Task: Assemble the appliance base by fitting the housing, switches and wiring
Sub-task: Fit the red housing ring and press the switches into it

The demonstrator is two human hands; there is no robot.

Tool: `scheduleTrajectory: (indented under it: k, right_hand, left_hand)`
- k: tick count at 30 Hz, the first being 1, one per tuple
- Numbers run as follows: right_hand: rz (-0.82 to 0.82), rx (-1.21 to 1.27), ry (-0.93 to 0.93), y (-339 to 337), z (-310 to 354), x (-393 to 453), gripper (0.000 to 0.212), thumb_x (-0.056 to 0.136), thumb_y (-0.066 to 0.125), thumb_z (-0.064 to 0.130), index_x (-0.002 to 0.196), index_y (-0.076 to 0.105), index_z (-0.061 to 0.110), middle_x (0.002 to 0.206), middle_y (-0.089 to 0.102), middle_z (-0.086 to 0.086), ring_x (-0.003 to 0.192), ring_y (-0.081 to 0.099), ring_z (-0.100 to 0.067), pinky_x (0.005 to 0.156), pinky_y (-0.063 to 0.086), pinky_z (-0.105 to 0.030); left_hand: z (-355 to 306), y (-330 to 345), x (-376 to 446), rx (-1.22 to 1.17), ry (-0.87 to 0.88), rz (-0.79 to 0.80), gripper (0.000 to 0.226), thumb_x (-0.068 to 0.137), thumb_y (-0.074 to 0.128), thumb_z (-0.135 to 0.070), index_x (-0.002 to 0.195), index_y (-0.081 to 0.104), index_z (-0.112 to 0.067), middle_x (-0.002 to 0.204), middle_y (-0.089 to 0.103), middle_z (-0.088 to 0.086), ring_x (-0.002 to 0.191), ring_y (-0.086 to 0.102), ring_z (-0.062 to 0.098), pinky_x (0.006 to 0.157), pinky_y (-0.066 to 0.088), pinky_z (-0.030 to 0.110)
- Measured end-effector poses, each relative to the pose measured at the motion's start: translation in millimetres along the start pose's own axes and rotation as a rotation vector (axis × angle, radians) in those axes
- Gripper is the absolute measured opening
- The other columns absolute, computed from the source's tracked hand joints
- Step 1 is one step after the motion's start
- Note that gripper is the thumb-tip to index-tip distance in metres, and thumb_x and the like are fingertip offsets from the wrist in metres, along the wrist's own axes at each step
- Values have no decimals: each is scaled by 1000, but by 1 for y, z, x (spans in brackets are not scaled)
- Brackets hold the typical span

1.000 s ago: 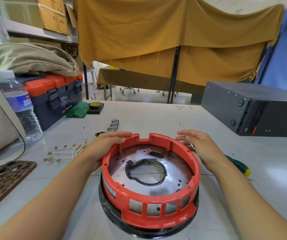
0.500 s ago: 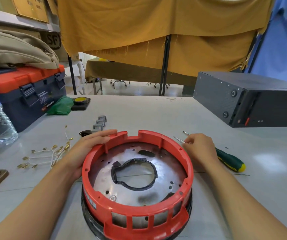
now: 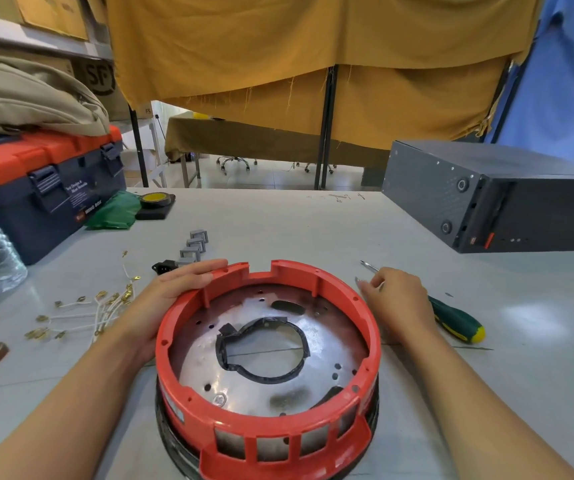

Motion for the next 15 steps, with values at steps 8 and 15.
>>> scheduleTrajectory:
  k: [8, 15]
  right_hand:
    - [306, 713, -169, -14, 42, -3, 15, 88, 61, 36, 91, 71, 25, 94, 70, 10, 90, 64, -8, 83, 49, -24]
    - [568, 497, -376, -1, 80, 6, 25, 91, 60, 9, 114, 64, 15, 114, 67, 1, 106, 62, -15, 97, 46, -28]
  left_hand:
    - [6, -23, 5, 98, 109, -392, 18, 91, 53, -4, 89, 70, -10, 92, 72, 11, 78, 66, 19, 68, 53, 24]
    - [-1, -56, 21, 833, 160, -502, 35, 83, 52, 5, 103, 68, -19, 107, 67, 0, 103, 59, 15, 93, 43, 27]
Point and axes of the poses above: each hand's wrist, its own x-axis towards the middle knuckle, its own y-axis out of the palm, z = x × y, the point moved 2 cm from there along x, towards the middle knuckle
